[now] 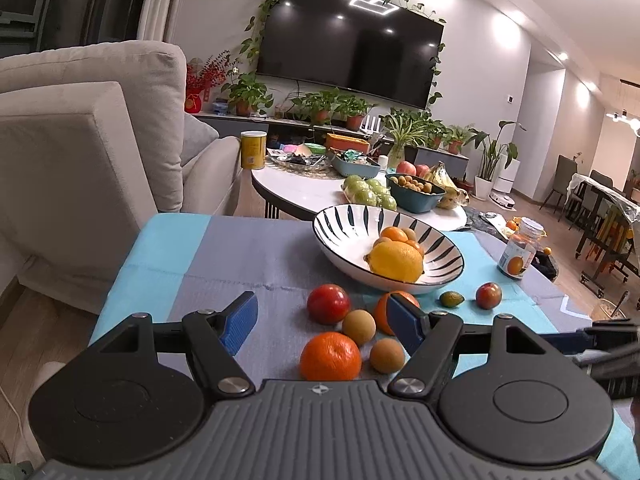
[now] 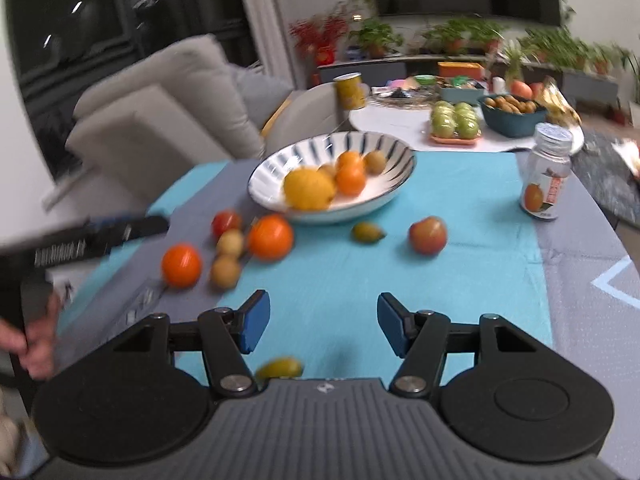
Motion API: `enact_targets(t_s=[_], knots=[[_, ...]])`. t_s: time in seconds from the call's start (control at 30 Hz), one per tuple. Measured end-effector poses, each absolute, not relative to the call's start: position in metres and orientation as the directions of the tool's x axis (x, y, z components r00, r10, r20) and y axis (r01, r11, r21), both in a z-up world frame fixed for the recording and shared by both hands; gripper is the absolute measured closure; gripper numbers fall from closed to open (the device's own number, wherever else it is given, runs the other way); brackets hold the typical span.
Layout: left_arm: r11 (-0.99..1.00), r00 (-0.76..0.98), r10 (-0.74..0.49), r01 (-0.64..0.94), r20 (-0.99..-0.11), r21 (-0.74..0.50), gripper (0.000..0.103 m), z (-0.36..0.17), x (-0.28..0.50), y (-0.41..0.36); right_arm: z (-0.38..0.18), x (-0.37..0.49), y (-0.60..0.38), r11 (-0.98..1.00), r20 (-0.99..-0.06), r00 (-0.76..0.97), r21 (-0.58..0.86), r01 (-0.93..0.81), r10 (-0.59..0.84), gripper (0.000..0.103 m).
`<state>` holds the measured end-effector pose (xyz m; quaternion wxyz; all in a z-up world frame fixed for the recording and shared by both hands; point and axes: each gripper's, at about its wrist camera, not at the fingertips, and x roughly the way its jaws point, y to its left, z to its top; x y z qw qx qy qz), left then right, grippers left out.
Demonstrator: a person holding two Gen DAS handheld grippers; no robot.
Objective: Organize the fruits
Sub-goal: 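Grasp a small green oval fruit on the mat with the right tool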
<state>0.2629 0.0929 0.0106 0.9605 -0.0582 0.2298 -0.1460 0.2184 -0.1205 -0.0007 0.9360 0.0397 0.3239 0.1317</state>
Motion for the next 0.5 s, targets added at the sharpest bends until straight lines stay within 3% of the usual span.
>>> enact_targets(t_s=[0.23,0.5], knots=[[0.954,0.862,-0.295,0.242,-0.413,-0.177,0.034,0.013,0.247,0.095,-0.013,0.199,-0.092,0.948,-0.605,0.747,0.040,-0.317,0.275,0.041],[0.958,0.858,-0.281,0.223,-0.430,-0.180,0.034,0.008,0.237,0.100,-0.023,0.199,-0.091,0.949,-0.620,0.738,0.031,-0.313,0.264,0.042]])
